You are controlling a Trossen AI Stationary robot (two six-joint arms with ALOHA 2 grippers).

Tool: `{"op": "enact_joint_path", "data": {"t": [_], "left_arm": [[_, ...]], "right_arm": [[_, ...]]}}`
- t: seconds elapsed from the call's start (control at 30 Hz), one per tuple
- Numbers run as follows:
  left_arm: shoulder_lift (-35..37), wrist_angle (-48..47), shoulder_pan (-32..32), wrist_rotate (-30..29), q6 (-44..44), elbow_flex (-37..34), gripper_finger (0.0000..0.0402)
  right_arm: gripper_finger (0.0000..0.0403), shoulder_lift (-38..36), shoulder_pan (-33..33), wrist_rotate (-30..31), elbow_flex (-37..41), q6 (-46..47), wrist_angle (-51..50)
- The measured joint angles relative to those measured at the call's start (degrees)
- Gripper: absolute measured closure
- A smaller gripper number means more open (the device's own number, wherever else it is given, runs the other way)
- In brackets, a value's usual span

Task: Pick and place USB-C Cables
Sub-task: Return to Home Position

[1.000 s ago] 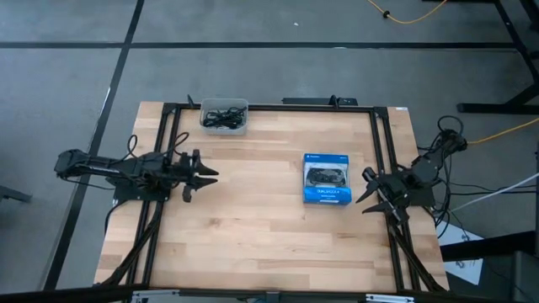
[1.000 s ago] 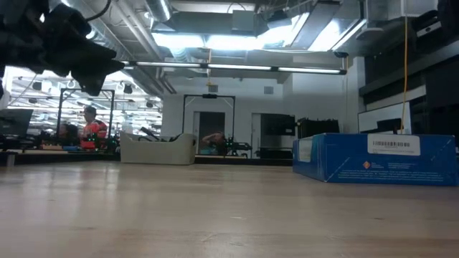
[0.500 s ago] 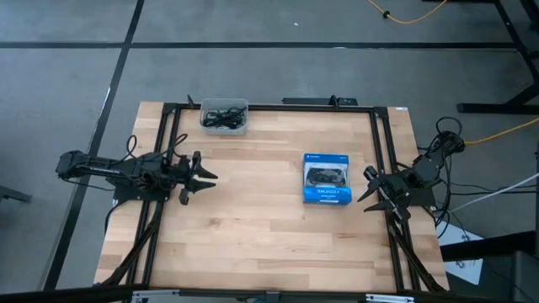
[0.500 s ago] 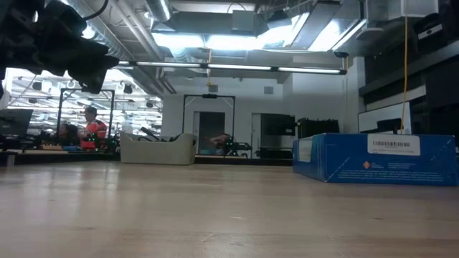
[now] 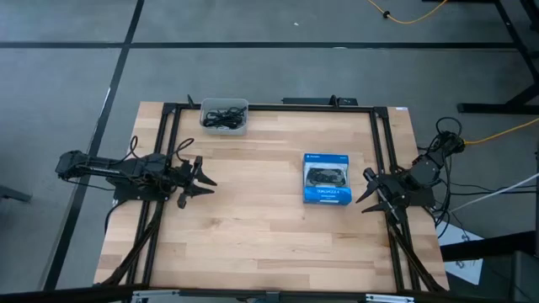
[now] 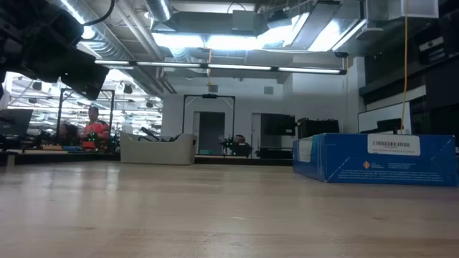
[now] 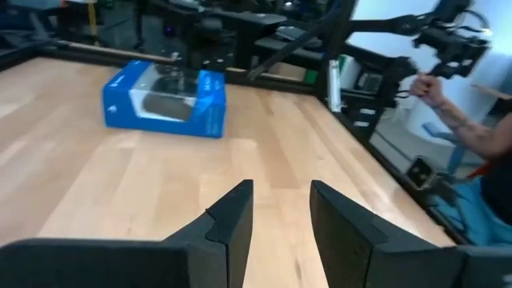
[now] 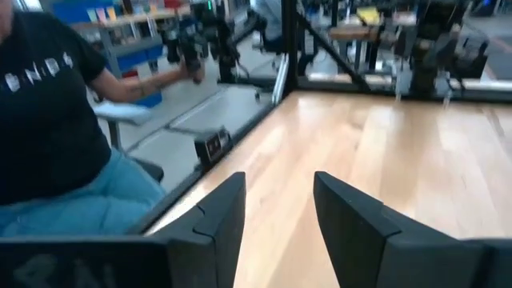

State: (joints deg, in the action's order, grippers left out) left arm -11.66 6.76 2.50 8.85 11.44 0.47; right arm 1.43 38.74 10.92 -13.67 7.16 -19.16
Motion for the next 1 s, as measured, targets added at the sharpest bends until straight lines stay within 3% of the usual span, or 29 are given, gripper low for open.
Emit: {"op": "enact_joint_path", "data": {"t": [0.37,0.63,1.0], "left_arm": [[0.00,-0.06,0.00,-0.73,-0.02,0.00,0.0284],[0.00,-0.33,0.00,-0.69,-0.70,-0.02,0.0284],[0.00,-0.33,0.00,-0.62,-1.11,-0.02,0.0284]], "right_arm": [[0.0250,-1.40,0.00,0.25,0.00,-0.90,-1.78],[0.0250,-1.38,0.02,4.15,0.00,0.09,-3.76],[0.0250,-1.38,0.02,5.07,-1.26,0.53,-0.41]]}}
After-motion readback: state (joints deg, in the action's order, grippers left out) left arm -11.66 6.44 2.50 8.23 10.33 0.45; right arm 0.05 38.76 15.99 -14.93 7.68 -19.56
